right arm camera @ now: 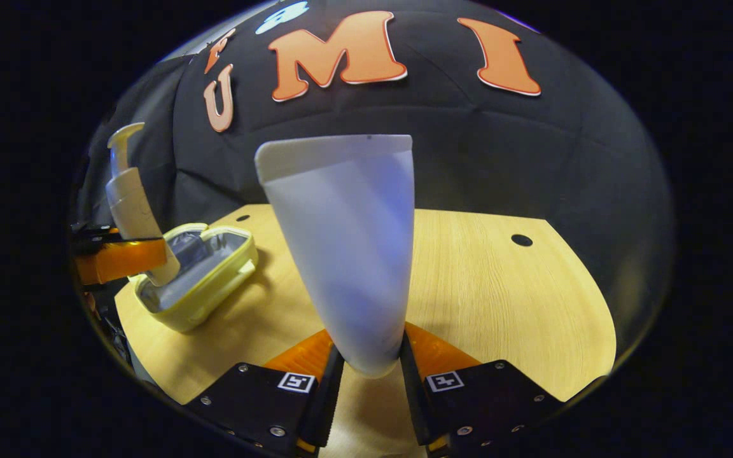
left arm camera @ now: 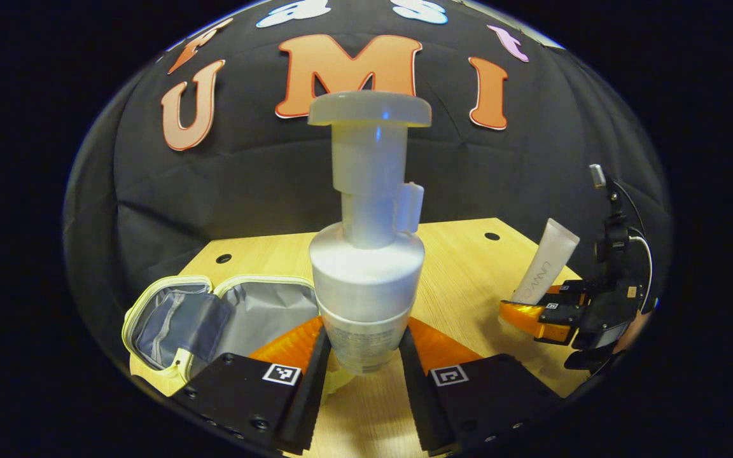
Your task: First open the suitcase, pack the skin care products into it, and then close the suitcase.
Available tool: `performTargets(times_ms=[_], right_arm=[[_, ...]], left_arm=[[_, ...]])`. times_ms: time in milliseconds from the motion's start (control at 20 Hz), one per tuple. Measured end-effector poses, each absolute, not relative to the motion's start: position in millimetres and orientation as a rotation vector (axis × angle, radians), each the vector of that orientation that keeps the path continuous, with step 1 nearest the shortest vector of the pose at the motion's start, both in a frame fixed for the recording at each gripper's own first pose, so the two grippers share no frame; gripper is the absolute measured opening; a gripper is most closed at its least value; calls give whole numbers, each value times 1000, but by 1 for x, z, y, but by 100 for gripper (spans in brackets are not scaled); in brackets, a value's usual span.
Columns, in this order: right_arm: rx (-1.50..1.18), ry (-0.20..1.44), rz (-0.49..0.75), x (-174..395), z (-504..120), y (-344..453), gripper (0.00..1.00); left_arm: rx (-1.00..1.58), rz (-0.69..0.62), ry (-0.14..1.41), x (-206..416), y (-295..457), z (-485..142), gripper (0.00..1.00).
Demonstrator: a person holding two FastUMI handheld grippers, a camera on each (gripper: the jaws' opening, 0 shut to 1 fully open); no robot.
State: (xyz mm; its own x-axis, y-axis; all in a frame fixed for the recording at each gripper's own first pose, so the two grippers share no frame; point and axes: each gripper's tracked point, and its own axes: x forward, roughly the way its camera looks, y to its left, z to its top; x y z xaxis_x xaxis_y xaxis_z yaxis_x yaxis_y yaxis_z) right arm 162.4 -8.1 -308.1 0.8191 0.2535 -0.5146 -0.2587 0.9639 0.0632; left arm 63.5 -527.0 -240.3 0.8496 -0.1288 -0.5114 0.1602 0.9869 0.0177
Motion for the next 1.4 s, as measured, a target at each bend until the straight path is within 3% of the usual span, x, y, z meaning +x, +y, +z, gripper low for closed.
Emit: performTargets(times_ms=[300, 750, 1400], right_arm=[[-43, 502, 347, 157, -264, 15, 48], [-40, 468, 339, 159, -226, 77, 48], [-24, 491, 336, 152, -223, 169, 48]], left_arm=[[32, -84, 529, 63, -469, -209, 59], [53, -130, 570, 66, -388, -204, 60], [35, -247, 845, 70, -344, -286, 60]])
